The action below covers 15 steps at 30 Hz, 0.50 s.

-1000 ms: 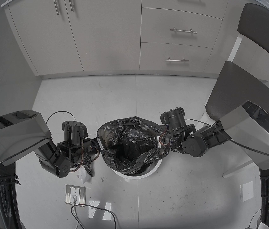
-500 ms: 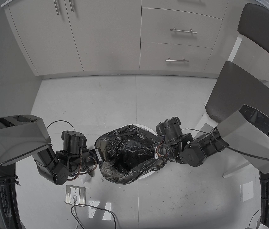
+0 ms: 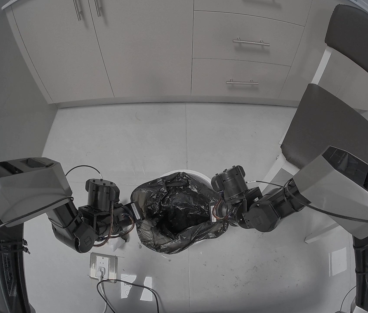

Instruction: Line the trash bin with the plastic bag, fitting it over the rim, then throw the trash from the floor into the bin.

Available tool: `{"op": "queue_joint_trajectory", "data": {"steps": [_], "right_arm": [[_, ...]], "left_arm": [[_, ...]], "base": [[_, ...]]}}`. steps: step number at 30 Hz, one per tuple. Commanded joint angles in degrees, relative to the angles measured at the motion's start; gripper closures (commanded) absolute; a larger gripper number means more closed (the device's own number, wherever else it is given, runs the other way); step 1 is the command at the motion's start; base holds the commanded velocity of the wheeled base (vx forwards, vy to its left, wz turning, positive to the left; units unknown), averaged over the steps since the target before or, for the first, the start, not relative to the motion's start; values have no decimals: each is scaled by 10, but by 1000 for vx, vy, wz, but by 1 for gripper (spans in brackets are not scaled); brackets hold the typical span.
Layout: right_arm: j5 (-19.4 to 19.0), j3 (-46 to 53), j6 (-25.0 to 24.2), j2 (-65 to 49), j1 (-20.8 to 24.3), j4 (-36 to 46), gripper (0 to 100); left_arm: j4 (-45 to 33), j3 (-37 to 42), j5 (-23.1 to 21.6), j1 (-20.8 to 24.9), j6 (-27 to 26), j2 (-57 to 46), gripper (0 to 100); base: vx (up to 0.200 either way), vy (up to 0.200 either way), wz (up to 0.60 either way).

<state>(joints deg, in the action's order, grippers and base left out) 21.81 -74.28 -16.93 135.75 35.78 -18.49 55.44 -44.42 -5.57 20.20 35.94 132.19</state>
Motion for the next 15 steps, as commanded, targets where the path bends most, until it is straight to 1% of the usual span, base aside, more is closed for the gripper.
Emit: {"op": "queue_joint_trajectory", "data": {"steps": [1,4,9,15], "right_arm": [[0,12,-8,4,0,-1,100],[1,11,-13,12,0,-1,100],[3,-2,-15,23,-4,-1,100],[10,-39,-13,31,-19,-4,100]], "left_arm": [[0,-8,2,2,0,13,100],[4,-11,3,5,0,18,100],[50,-17,4,5,-1,39,100],[72,-28,4,5,-5,52,100]], "base": [[0,0,0],[0,0,0],[0,0,0],[0,0,0]]}}
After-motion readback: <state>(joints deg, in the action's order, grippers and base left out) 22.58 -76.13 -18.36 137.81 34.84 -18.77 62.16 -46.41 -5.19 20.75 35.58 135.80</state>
